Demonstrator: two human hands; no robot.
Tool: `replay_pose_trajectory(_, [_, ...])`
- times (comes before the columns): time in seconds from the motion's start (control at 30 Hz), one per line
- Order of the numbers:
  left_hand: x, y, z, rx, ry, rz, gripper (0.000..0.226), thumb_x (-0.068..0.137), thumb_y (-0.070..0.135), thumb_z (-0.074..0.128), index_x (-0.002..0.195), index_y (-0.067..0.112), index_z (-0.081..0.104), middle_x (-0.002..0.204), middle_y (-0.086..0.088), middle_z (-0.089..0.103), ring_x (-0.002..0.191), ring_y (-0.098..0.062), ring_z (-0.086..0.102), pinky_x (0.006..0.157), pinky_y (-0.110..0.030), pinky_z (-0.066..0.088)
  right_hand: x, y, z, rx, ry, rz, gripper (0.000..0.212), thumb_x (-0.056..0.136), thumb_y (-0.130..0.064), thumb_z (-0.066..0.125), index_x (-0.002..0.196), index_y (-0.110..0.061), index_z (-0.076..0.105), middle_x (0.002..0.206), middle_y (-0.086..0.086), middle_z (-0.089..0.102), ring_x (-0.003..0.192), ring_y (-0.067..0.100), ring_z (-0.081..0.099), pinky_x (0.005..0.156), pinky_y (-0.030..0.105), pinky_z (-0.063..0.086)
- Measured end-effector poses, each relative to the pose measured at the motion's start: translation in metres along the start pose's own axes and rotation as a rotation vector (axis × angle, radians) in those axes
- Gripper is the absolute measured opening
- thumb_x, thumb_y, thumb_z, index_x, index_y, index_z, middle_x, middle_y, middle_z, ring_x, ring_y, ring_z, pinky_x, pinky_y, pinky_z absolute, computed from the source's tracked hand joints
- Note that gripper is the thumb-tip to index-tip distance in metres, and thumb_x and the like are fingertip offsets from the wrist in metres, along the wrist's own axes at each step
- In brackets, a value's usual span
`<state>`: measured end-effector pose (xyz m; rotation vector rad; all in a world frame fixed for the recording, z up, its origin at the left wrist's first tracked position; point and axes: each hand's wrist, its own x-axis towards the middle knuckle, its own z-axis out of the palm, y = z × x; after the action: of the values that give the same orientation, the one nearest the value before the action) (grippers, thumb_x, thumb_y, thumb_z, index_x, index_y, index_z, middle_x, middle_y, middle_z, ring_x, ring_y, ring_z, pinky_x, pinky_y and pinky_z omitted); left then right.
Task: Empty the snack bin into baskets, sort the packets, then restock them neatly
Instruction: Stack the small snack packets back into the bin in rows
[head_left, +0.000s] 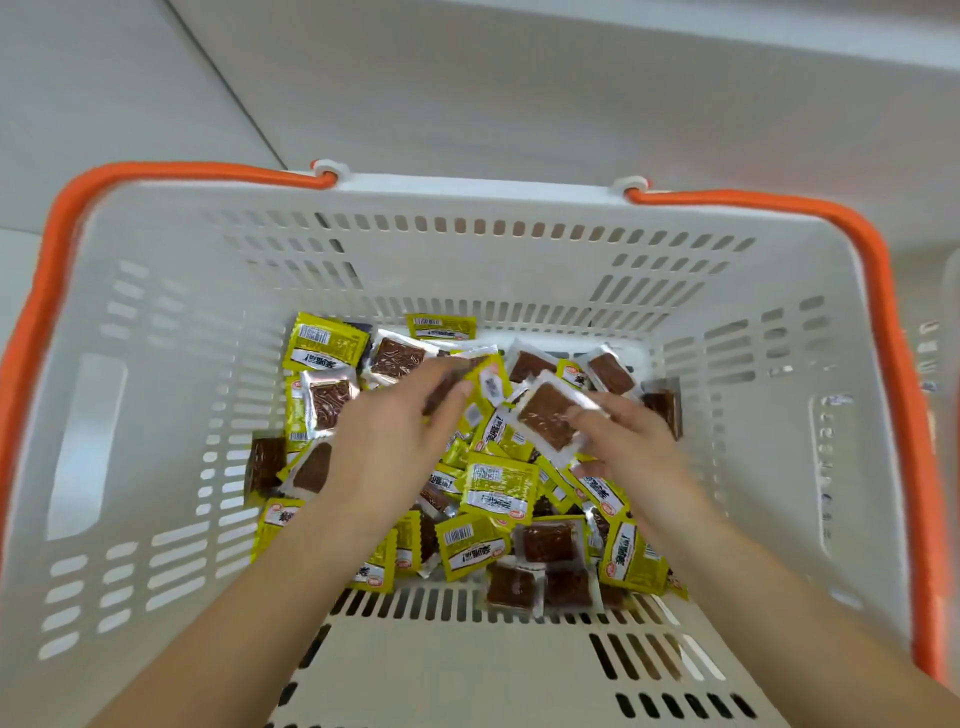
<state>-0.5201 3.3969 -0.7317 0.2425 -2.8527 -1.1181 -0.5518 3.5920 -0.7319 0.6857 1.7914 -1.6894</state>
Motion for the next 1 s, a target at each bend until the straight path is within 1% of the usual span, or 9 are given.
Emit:
replay_pose_trajectory(0.13, [-0.013, 0.014, 0.017, 0.189, 0.046, 0.492, 0.021, 0.091, 0.031, 0.058, 0.108, 0.023, 0.067, 0.07, 0.01, 0.069, 0.055, -0.009, 0.062, 0.045, -0.022, 0.045, -0.01, 0.004, 0.009, 0.323, -0.247, 0.112, 0.017, 0.097, -0.022, 0.051, 0.1, -0.012, 0.065, 0.075, -0.003, 0.069, 0.076, 0.016, 0.07, 0.08, 0.03, 0.056])
replay_pose_trajectory(0.23, [-0.024, 0.019, 0.03, 0.205, 0.003, 0.635, 0.016, 0.088, 0.021, 0.065, 0.103, 0.02, 0.069, 0.071, 0.009, 0.068, 0.054, -0.012, 0.061, 0.042, -0.026, 0.046, -0.008, 0.004, 0.008, 0.493, -0.31, 0.206, 0.023, 0.095, -0.031, 0.053, 0.104, -0.013, 0.062, 0.073, 0.003, 0.057, 0.07, 0.019, 0.064, 0.079, 0.034, 0.058])
replay_pose_trajectory(0.33, [-0.028, 0.031, 0.033, 0.095, -0.219, 0.373, 0.024, 0.09, 0.038, 0.05, 0.101, 0.026, 0.068, 0.07, 0.01, 0.067, 0.059, -0.008, 0.06, 0.048, -0.025, 0.048, -0.005, 0.009, 0.007, 0.444, -0.346, 0.24, 0.011, 0.091, -0.024, 0.058, 0.098, -0.016, 0.062, 0.064, -0.001, 0.056, 0.062, 0.012, 0.06, 0.064, 0.025, 0.055])
replay_pose_trajectory(0.43, [-0.03, 0.031, 0.035, -0.1, -0.453, 0.14, 0.03, 0.09, 0.05, 0.039, 0.104, 0.033, 0.059, 0.081, 0.009, 0.066, 0.073, -0.009, 0.062, 0.064, -0.033, 0.051, -0.003, 0.012, 0.005, 0.453, -0.334, 0.297, 0.024, 0.09, -0.014, 0.058, 0.112, -0.006, 0.062, 0.075, 0.006, 0.064, 0.069, 0.015, 0.064, 0.06, 0.026, 0.055])
replay_pose_trajectory(0.57, [-0.026, 0.025, 0.034, -0.223, -0.216, 0.049, 0.021, 0.087, 0.044, 0.053, 0.097, 0.03, 0.065, 0.089, 0.012, 0.06, 0.088, -0.008, 0.055, 0.076, -0.025, 0.046, 0.0, 0.017, 0.004, 0.393, -0.174, 0.31, 0.04, 0.088, -0.013, 0.064, 0.126, -0.005, 0.053, 0.097, 0.005, 0.071, 0.087, 0.016, 0.069, 0.069, 0.029, 0.057])
replay_pose_trajectory(0.67, [-0.017, 0.017, 0.034, -0.257, -0.094, -0.163, 0.024, 0.091, 0.041, 0.06, 0.107, 0.023, 0.063, 0.099, 0.01, 0.057, 0.096, -0.004, 0.053, 0.079, -0.009, 0.038, 0.002, 0.02, 0.005, 0.371, -0.107, 0.292, 0.066, 0.079, -0.02, 0.073, 0.137, -0.012, 0.041, 0.133, 0.01, 0.055, 0.119, 0.026, 0.056, 0.078, 0.033, 0.057])
replay_pose_trajectory(0.8, [-0.012, 0.013, 0.034, -0.56, -0.272, -0.54, 0.028, 0.09, 0.04, 0.056, 0.115, 0.028, 0.053, 0.1, 0.012, 0.062, 0.087, 0.008, 0.061, 0.078, -0.01, 0.047, -0.002, 0.017, 0.008, 0.327, -0.189, 0.23, 0.039, 0.089, -0.026, 0.063, 0.125, -0.013, 0.055, 0.122, 0.008, 0.065, 0.107, 0.024, 0.065, 0.083, 0.035, 0.056])
replay_pose_trajectory(0.9, [-0.018, 0.011, 0.042, -0.523, -0.336, -0.539, 0.026, 0.09, 0.048, 0.053, 0.094, 0.024, 0.062, 0.09, -0.001, 0.065, 0.088, -0.017, 0.064, 0.083, -0.032, 0.053, -0.009, 0.016, 0.01, 0.218, -0.286, 0.164, 0.03, 0.09, -0.028, 0.061, 0.118, -0.019, 0.062, 0.113, -0.001, 0.07, 0.103, 0.014, 0.067, 0.077, 0.027, 0.055])
replay_pose_trajectory(1.0, [-0.021, 0.012, 0.042, -0.469, -0.468, -0.489, 0.05, 0.092, 0.058, 0.041, 0.108, 0.017, 0.065, 0.099, -0.005, 0.068, 0.089, -0.019, 0.065, 0.078, -0.033, 0.053, -0.011, 0.02, 0.011, 0.04, -0.214, 0.086, 0.021, 0.088, -0.015, 0.064, 0.105, -0.028, 0.063, 0.101, -0.006, 0.071, 0.088, 0.005, 0.067, 0.061, 0.013, 0.05])
